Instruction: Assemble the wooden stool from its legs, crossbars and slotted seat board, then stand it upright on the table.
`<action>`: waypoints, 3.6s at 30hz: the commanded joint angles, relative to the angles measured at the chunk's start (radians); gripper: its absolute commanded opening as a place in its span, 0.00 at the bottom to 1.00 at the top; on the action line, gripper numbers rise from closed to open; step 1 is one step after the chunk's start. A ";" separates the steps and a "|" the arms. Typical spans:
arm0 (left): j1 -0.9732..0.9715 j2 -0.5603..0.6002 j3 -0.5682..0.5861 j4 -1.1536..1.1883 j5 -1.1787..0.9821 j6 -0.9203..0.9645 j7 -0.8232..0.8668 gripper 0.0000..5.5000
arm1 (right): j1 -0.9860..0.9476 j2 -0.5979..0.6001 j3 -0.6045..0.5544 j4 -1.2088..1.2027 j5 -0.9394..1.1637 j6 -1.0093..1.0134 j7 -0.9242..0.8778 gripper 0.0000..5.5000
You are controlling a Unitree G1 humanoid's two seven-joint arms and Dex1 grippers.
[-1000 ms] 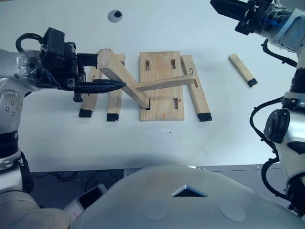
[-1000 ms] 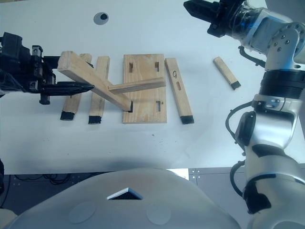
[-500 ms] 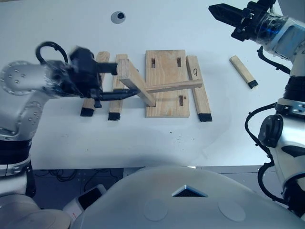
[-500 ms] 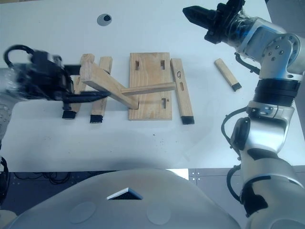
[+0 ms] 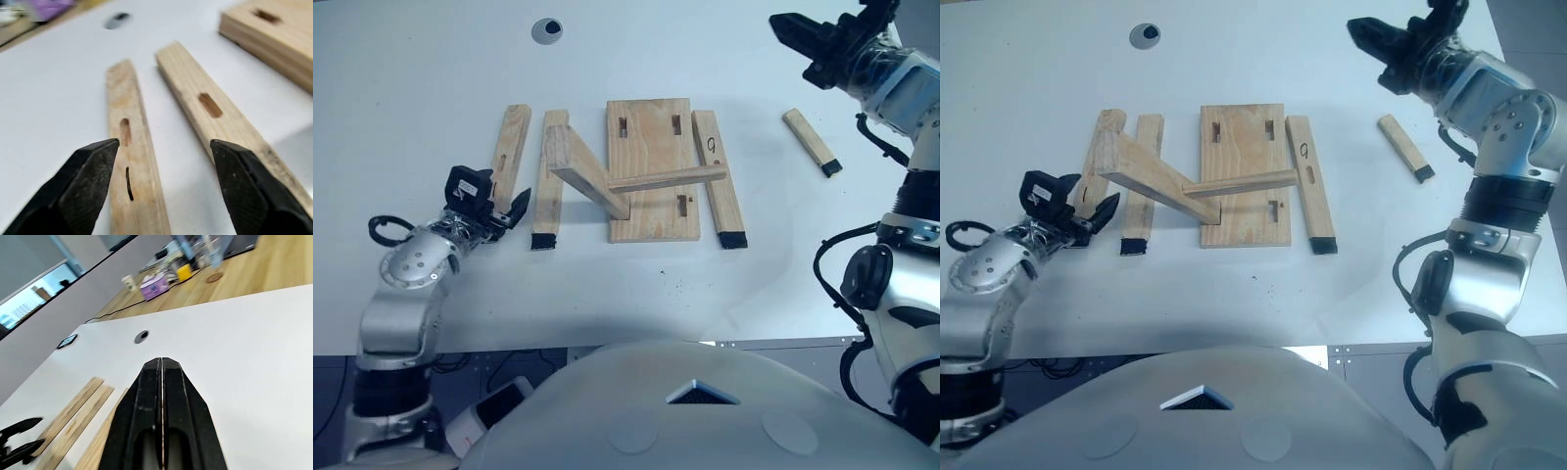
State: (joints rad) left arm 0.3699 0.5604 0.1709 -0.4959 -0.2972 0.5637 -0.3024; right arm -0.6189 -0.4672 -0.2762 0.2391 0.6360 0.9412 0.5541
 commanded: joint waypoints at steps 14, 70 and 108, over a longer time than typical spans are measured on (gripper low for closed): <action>-0.093 0.174 0.043 0.490 -0.050 0.033 -0.376 0.59 | 0.245 0.196 -0.162 -0.174 0.019 -0.186 -0.250 0.00; -0.894 -0.016 0.083 0.178 -1.001 0.551 -0.373 0.37 | -0.250 0.089 -0.123 -0.029 0.670 0.157 0.198 0.59; -0.927 -0.004 0.165 0.326 -0.954 0.416 -0.297 0.64 | 0.043 -0.073 0.016 -0.256 0.317 -0.173 0.254 0.37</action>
State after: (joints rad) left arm -0.5549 0.5452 0.3378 -0.1754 -1.2706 0.9945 -0.6017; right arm -0.5805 -0.5199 -0.2813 0.0173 0.9516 0.7489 0.7685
